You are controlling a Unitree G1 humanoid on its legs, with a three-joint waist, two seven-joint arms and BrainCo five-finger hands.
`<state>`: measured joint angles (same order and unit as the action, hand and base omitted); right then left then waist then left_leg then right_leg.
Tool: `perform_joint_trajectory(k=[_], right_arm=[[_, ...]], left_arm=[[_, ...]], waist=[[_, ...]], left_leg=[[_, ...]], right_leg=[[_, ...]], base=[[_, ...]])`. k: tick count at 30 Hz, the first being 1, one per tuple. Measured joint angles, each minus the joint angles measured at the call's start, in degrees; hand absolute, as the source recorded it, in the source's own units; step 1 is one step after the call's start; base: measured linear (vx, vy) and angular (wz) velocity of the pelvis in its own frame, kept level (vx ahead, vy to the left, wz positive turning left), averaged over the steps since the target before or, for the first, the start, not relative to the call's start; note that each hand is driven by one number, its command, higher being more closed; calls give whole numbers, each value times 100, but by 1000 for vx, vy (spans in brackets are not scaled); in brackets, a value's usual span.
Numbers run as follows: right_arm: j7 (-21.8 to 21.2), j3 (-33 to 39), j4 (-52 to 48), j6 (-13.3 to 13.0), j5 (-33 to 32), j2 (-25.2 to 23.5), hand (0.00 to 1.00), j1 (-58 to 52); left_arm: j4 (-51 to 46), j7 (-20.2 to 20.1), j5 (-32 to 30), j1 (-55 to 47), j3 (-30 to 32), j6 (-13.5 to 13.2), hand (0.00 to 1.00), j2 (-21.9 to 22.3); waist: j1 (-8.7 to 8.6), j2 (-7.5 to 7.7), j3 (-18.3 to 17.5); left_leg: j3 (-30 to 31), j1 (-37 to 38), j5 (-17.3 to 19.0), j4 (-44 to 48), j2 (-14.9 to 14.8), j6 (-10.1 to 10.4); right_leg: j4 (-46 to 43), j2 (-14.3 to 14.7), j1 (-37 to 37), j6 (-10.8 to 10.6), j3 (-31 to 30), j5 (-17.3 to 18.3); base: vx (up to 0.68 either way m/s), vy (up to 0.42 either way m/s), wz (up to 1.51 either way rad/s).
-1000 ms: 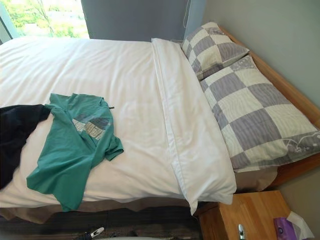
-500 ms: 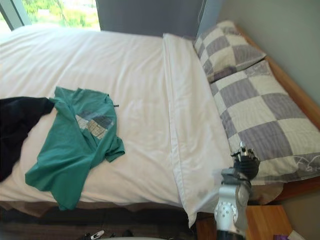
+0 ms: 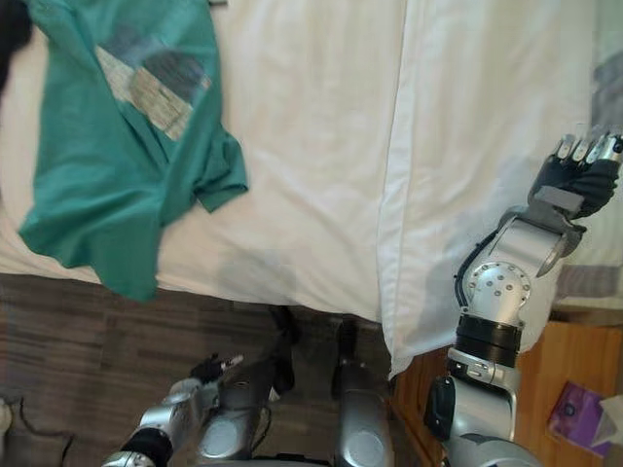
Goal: Tidy the bed and pick cloth on bed and put in laundry
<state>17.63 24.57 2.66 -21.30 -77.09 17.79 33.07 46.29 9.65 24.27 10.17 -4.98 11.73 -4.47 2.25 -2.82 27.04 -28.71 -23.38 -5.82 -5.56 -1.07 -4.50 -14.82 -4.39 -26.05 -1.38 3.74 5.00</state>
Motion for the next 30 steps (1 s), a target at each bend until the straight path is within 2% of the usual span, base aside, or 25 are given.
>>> perform_joint_trajectory(k=[2, 3, 5, 10, 12, 14, 16, 19, 21, 22, 25, 26, 28, 30], right_arm=[[-243, -8, 10, -98, -142, -212, 100, -150], [-521, -48, -22, -208, -154, -384, 100, -156], [-862, -104, 9, -312, -240, -594, 100, -172], [-2207, -659, 507, -639, -789, -854, 100, -431], [-2570, -817, 635, -654, -860, -896, 100, -746], [-2869, -932, 847, -586, -1049, -1006, 100, -1139], [-3062, -940, 1130, -359, -1057, -1176, 100, -1541], [-3138, -901, 1490, -80, -1053, -1412, 100, -2094], [-3141, -707, 1817, 63, -1050, -1597, 100, -2402], [-3063, -473, 2329, 172, -1039, -1729, 100, -2538], [-2627, -69, 3716, 469, -936, -1943, 100, -3168], [-2577, -29, 3854, 500, -916, -2031, 100, -3327], [-2425, -84, 4029, 641, -472, -2209, 100, -3925], [-2367, -182, 4015, 660, 31, -2199, 100, -4214]], left_arm=[[-6, 117, 8, 156, 45, -104, 0, 65], [-1, 176, 28, 194, 64, -137, 0, 70], [28, 202, 112, 197, 119, -197, 0, 72], [253, 174, 220, 216, 468, -454, 0, 190], [287, 150, 220, 215, 534, -494, 0, 240], [301, 128, 219, 216, 552, -536, 0, 307], [367, 56, 230, 215, 545, -584, 0, 423], [573, -68, 401, 205, 511, -607, 0, 504], [737, -108, 454, 179, 504, -617, 0, 562], [859, -140, 464, 147, 498, -616, 0, 588], [991, -306, 572, 28, 408, -618, 0, 634], [1027, -333, 574, -12, 390, -624, 0, 636], [1134, -466, 591, -105, 307, -629, 0, 644], [1120, -605, 587, -264, 277, -638, 0, 649]], waist=[[-64, 16, 169], [-84, 13, 214], [-124, 15, 213], [-177, 36, 198], [-183, 78, 136], [-215, 185, -15], [-273, 324, -150], [-359, 473, -407], [-420, 508, -604], [-458, 510, -696], [-451, 407, -860], [-453, 361, -888], [-512, 230, -975], [-580, 217, -1093]], left_leg=[[-15, -248, 20, 237, -17, 29], [-71, -345, 24, 313, -51, 35], [-126, -368, 51, 382, -93, 75], [-328, -192, 140, 458, -166, 213], [-363, -107, 156, 455, -177, 237], [-400, -7, 174, 450, -182, 265], [-472, 212, 190, 383, -167, 289], [-575, 434, 217, 315, -149, 329], [-678, 563, 217, 185, -141, 329], [-730, 665, 217, 125, -140, 329], [-882, 831, 215, 37, -135, 327], [-921, 872, 215, 19, -137, 328], [-1054, 1173, 235, 3, -144, 366], [-1122, 1428, 270, -3, -148, 417]], right_leg=[[-172, -55, -206, 0, 3, 85], [-232, -52, -309, 1, 0, 86], [-260, -35, -331, 2, -10, 86], [-251, 18, -214, 2, -154, 87], [-158, 31, -99, 2, -159, 87], [-37, 41, 36, 4, -192, 88], [99, 49, 264, 4, -265, 88], [239, 58, 476, 4, -358, 88], [313, 88, 566, 6, -399, 90], [359, 109, 647, 7, -437, 90], [397, 123, 753, 60, -465, 146], [394, 128, 773, 59, -475, 153], [378, 135, 1001, 50, -531, 180], [363, 132, 1226, 26, -555, 242]], base=[[1, -23, 14], [14, -33, 2], [25, -19, -8], [24, 0, -17], [33, -7, -10], [49, -13, -10], [68, -9, -18], [67, -8, -21], [61, -9, -19], [61, -18, -18], [50, -42, -21], [54, -70, -29], [57, -70, -32], [44, -66, -21]])
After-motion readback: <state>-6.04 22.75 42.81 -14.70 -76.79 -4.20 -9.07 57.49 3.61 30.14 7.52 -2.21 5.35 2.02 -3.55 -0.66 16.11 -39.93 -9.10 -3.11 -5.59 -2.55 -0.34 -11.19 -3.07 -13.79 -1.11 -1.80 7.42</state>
